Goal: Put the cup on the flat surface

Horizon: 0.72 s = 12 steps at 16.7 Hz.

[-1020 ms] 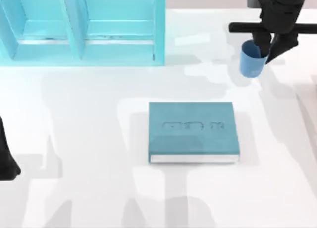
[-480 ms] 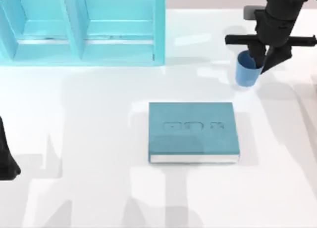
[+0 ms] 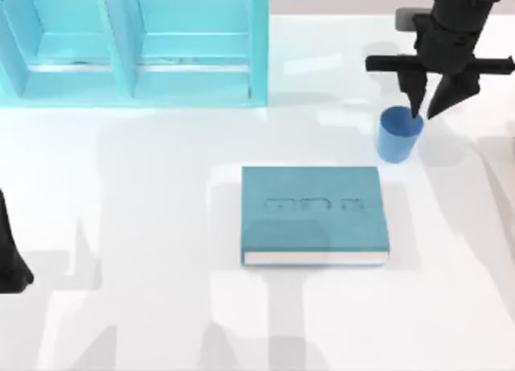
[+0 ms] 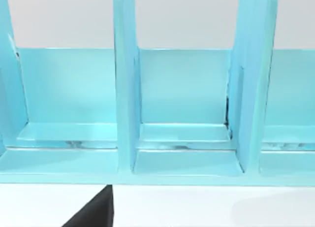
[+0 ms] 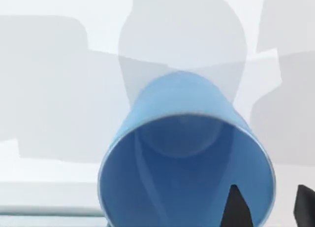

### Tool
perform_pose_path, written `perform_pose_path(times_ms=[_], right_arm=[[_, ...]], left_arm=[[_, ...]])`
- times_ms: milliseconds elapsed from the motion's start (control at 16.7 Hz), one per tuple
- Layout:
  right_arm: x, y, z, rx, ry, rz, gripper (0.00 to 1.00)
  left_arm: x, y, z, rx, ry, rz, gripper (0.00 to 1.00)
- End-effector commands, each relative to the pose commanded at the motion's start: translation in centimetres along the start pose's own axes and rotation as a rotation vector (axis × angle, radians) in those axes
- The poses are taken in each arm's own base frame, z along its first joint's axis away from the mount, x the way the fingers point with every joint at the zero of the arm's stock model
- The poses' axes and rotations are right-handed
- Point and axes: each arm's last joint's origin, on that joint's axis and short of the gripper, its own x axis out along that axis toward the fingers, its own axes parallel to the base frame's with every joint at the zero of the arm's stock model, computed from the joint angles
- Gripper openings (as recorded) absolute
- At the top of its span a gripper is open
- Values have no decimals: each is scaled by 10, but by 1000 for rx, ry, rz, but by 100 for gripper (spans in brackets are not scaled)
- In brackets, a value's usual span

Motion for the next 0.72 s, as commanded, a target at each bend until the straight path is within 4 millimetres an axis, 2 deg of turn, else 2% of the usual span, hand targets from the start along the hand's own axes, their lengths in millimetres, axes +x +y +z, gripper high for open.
perform_pose_path(times_ms=[360,720], right_arm=[[0,0,0,0,0,0,98],[0,0,0,0,0,0,100]], left_arm=[[0,0,0,0,0,0,100],[0,0,0,0,0,0,100]])
